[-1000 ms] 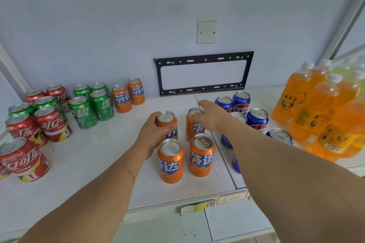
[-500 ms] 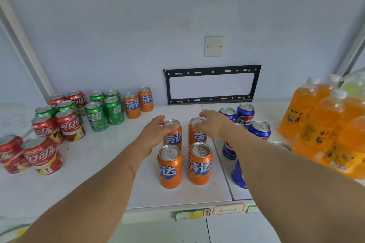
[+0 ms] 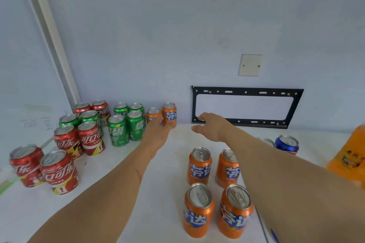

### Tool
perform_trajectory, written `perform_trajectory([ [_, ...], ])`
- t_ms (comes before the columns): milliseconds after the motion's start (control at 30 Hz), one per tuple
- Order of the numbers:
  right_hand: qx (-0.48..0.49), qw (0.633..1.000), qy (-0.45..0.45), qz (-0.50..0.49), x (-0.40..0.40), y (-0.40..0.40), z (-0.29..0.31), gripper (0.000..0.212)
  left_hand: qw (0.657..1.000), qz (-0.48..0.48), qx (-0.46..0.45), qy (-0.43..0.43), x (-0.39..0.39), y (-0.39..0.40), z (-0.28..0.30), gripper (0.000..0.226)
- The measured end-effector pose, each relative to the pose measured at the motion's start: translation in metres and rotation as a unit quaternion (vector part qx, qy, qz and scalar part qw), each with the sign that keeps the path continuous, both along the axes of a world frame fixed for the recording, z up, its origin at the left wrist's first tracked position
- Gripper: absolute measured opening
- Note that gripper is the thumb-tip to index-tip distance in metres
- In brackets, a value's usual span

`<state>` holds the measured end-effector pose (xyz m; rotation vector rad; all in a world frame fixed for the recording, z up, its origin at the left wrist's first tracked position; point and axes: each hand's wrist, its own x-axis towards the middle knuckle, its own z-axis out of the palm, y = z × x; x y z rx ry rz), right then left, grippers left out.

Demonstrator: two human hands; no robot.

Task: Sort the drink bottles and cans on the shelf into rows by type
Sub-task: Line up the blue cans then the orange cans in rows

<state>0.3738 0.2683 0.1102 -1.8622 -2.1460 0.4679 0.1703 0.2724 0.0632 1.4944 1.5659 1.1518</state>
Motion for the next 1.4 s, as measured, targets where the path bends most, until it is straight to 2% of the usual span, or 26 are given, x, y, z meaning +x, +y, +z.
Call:
perform_trajectory([
  [33, 0.000, 1.000, 0.003, 0.000, -0.003, 0.011, 0.000, 0.064, 1.000, 0.012, 0.020, 0.017, -0.005, 0.009, -0.001, 0.039],
  [100, -0.008, 1.000, 0.012, -0.002, -0.011, 0.034, 0.001, 0.063, 0.988, 0.055, 0.072, 0.127, -0.018, 0.030, -0.005, 0.048],
  [167, -0.024, 0.999, 0.034, -0.008, -0.019, 0.056, 0.002, 0.066, 0.957, 0.091, 0.110, 0.254, -0.032, 0.050, -0.009, 0.056],
  [233, -0.036, 0.998, 0.057, -0.016, -0.028, 0.076, 0.000, 0.068, 0.925, 0.101, 0.127, 0.342, -0.043, 0.068, -0.012, 0.058],
  [333, -0.049, 0.996, 0.071, -0.007, -0.041, 0.104, -0.009, 0.074, 0.904, 0.093, 0.111, 0.401, -0.052, 0.091, -0.019, 0.065],
  [500, -0.057, 0.992, 0.112, 0.031, -0.062, 0.145, -0.025, 0.093, 0.887, 0.044, 0.025, 0.459, -0.060, 0.117, -0.026, 0.104],
  [633, -0.080, 0.985, 0.138, 0.063, -0.075, 0.173, -0.039, 0.105, 0.878, 0.040, -0.005, 0.476, -0.059, 0.130, -0.026, 0.112],
  [800, -0.084, 0.986, 0.131, 0.059, -0.084, 0.194, -0.061, 0.109, 0.863, 0.055, -0.008, 0.502, -0.056, 0.138, -0.027, 0.087],
  [1000, -0.085, 0.985, 0.145, 0.035, -0.079, 0.200, -0.063, 0.087, 0.881, 0.048, -0.022, 0.471, -0.056, 0.138, -0.023, 0.078],
  [1133, -0.146, 0.954, 0.260, -0.005, -0.061, 0.188, -0.060, 0.078, 0.885, 0.037, 0.006, 0.465, -0.049, 0.129, -0.019, 0.079],
  [1267, -0.175, 0.920, 0.346, -0.054, -0.031, 0.165, -0.050, 0.073, 0.917, 0.017, 0.047, 0.396, -0.039, 0.120, -0.014, 0.079],
  [1333, -0.172, 0.913, 0.361, -0.074, -0.016, 0.152, -0.044, 0.072, 0.929, 0.006, 0.076, 0.362, -0.031, 0.115, -0.013, 0.076],
  [1400, -0.165, 0.909, 0.370, -0.096, 0.000, 0.139, -0.036, 0.070, 0.954, 0.002, 0.080, 0.289, -0.022, 0.108, -0.013, 0.071],
])
